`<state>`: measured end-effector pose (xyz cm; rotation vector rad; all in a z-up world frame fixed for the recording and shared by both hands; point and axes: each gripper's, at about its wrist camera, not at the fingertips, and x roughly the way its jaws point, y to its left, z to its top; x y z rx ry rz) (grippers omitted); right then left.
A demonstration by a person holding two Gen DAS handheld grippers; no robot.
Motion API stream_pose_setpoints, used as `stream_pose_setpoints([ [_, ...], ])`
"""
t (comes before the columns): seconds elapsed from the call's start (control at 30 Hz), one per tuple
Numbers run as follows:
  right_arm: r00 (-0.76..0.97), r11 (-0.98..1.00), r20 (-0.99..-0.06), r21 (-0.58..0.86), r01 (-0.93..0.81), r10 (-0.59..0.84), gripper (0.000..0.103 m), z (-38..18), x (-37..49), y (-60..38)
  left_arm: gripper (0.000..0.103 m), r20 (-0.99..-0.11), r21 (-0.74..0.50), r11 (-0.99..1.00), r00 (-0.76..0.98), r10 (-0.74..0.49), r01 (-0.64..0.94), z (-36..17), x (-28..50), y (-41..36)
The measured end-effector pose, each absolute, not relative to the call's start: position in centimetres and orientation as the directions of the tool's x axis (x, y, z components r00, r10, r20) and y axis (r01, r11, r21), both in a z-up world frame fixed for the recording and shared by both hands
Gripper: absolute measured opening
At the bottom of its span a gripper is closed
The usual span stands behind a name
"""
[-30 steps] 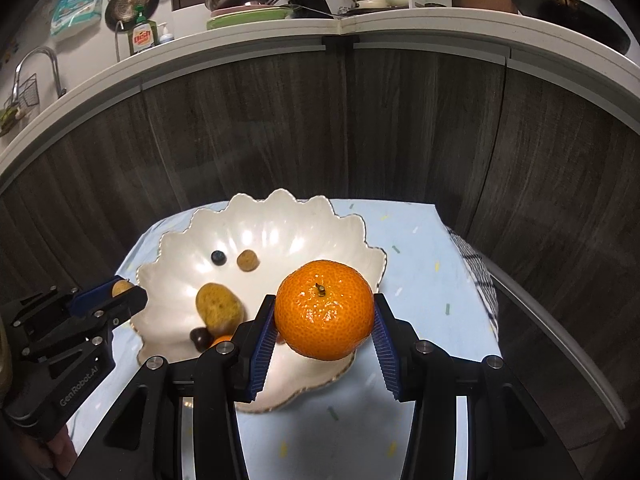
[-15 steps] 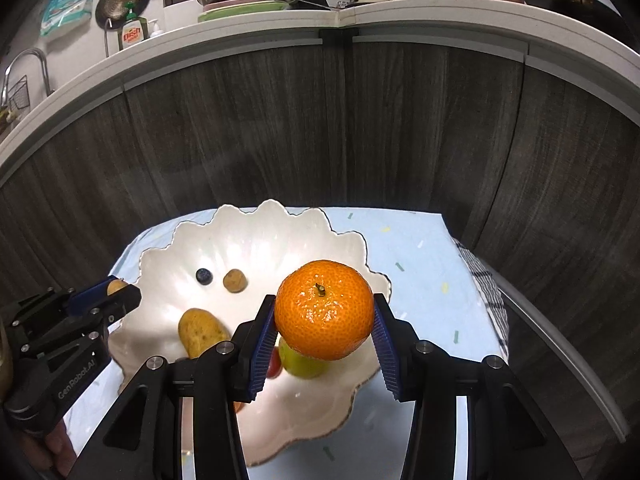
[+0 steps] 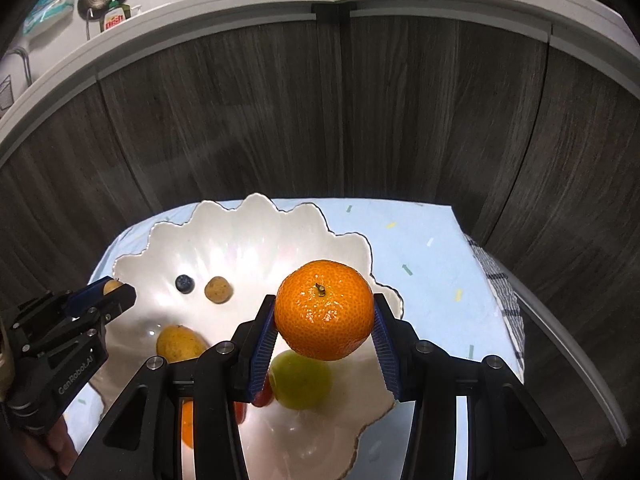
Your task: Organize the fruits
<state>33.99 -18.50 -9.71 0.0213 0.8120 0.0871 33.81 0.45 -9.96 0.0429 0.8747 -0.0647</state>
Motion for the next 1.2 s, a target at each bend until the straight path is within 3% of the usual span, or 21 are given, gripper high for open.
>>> stream_pose_setpoints([
  [0.17, 0.660, 0.996, -0.746, 0.063, -0.066, 0.091, 0.046, -10.5, 34.8, -18.5, 0.024, -0.787, -0.001, 0.997, 0.616, -0.046, 0.073, -10.7, 34.4, 0.5],
  [0.3, 0.636, 0.996, -0.766, 0.063, -0.069, 0.092, 0.047, -10.9, 35.1, -18.4, 0.041, -0.791, -0.009, 0.998, 0.610, -0.048, 0.067, -10.7, 34.5, 0.6],
  [0.37, 0.633, 0.997, -0.770, 0.050, -0.064, 0.079, 0.049, -11.0, 35.1, -18.3, 0.043, -0.790, -0.006, 0.998, 0.612, -0.045, 0.066, -10.6, 34.4, 0.7],
  [0.5, 0.671, 0.999, -0.740, 0.031, -0.044, 0.052, 0.076, -10.1, 34.5, -18.4, 0.050, -0.784, 0.014, 0.998, 0.620, -0.028, 0.063, -10.2, 34.1, 0.7],
  [0.83, 0.695, 0.997, -0.716, 0.054, -0.050, 0.073, 0.077, -8.3, 32.8, -18.4, 0.077, -0.757, 0.026, 0.998, 0.653, -0.015, 0.053, -7.9, 32.6, 0.7],
  [1.2, 0.726, 0.996, -0.683, 0.061, -0.059, 0.085, 0.079, -5.7, 29.3, -18.3, 0.087, -0.731, 0.032, 0.998, 0.682, -0.007, 0.045, -5.1, 29.1, 0.3],
])
